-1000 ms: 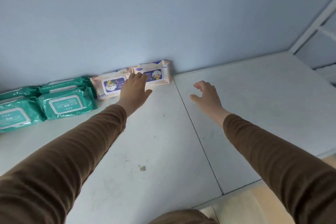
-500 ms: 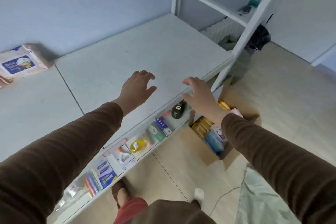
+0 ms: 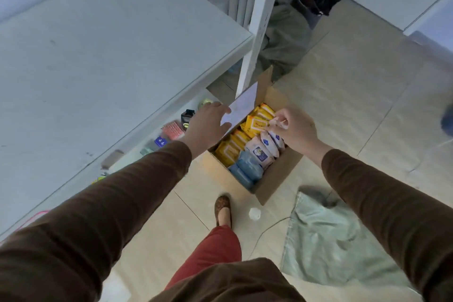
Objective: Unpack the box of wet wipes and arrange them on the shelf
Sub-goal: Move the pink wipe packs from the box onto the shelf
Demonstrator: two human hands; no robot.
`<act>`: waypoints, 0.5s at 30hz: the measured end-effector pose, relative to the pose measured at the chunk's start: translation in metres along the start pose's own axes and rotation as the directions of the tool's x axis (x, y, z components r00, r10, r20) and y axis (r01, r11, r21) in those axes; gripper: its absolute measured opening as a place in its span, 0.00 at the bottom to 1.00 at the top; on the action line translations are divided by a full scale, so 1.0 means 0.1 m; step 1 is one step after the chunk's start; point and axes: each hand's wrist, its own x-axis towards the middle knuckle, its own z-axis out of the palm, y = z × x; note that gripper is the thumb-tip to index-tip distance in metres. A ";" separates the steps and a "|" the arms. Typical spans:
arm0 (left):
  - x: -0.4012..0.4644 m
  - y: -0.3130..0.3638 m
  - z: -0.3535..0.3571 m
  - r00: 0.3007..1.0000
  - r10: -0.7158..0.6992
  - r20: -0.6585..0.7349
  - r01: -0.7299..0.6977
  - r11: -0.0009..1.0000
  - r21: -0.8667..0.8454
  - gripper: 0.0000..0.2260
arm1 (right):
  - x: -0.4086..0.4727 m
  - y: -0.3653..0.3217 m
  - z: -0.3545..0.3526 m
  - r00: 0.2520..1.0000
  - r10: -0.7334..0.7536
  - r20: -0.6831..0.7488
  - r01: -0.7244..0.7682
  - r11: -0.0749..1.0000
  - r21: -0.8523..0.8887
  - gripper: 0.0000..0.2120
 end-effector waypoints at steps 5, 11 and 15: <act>0.49 0.13 0.80 0.975 -0.048 0.218 0.045 0.999 0.019 0.17 | 0.43 0.76 0.20 0.970 0.199 0.143 -0.210 0.975 0.067 0.21; 0.94 0.12 1.77 0.920 -0.121 0.374 0.103 0.992 0.066 0.18 | 0.99 1.66 0.65 0.880 0.307 0.363 -0.369 0.922 0.116 0.22; 1.21 0.03 2.45 0.859 -0.156 0.487 0.101 0.985 0.137 0.20 | 1.41 2.17 1.01 0.809 0.315 0.497 -0.387 0.921 0.046 0.23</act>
